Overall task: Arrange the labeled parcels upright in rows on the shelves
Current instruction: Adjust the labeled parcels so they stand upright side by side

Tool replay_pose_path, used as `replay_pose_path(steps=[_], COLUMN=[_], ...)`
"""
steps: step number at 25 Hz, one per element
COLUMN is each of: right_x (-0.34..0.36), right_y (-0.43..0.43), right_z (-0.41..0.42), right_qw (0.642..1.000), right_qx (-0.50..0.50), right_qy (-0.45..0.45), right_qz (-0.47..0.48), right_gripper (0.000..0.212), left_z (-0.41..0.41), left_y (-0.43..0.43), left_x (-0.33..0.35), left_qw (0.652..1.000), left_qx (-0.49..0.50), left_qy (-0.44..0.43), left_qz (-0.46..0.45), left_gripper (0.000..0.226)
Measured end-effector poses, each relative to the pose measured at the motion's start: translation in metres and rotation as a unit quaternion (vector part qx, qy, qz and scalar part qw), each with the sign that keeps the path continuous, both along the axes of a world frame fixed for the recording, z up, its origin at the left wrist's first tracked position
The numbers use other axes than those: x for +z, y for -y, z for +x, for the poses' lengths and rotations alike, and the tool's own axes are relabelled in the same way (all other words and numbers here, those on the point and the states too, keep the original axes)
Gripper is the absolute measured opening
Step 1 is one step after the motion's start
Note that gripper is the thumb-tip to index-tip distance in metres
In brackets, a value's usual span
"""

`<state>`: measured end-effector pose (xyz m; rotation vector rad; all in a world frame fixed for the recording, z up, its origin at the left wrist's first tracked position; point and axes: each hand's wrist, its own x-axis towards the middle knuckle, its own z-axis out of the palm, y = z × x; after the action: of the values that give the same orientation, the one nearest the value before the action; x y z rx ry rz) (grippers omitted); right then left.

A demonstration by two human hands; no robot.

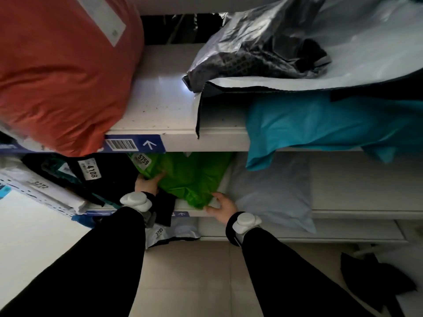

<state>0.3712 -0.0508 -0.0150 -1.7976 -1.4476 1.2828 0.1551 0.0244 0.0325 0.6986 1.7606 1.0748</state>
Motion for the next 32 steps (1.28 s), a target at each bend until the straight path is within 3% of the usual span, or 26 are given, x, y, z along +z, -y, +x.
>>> replay_pose_path(steps=[2, 5, 9, 14, 23, 28, 32], right_x=[-0.006, -0.017, -0.027, -0.03, -0.02, -0.02, -0.02], right_y=[-0.001, -0.004, -0.004, -0.006, -0.006, -0.014, -0.024], right_z=[0.003, -0.003, -0.017, -0.03, -0.04, -0.051, -0.067], right_qw=[1.0, 1.0, 1.0, 1.0, 0.999, 0.999, 0.999], right_qx=[0.0, 0.009, 0.012, 0.006, -0.026, -0.041, -0.026], right_qy=[-0.001, 0.017, 0.017, 0.007, 0.018, 0.021, 0.027], right_qz=[-0.001, 0.005, 0.005, 0.006, -0.005, -0.004, -0.01], right_gripper=[0.063, 0.068, 0.071, 0.078, 0.102, 0.081, 0.083], left_z=[0.006, 0.005, -0.002, -0.003, 0.002, 0.002, -0.007], left_y=[-0.002, -0.008, -0.018, -0.019, -0.005, 0.002, 0.008], left_x=[0.006, 0.01, 0.014, 0.015, 0.025, 0.032, 0.041], left_qw=[0.998, 0.993, 0.992, 0.992, 0.984, 0.979, 0.974], left_qx=[0.046, 0.087, 0.097, 0.076, 0.049, 0.05, 0.052], left_qy=[0.047, 0.051, 0.057, 0.069, 0.131, 0.154, 0.171], left_qz=[0.018, 0.053, 0.055, 0.068, 0.108, 0.123, 0.135], left_gripper=[0.065, 0.056, 0.049, 0.025, 0.024, 0.01, 0.005])
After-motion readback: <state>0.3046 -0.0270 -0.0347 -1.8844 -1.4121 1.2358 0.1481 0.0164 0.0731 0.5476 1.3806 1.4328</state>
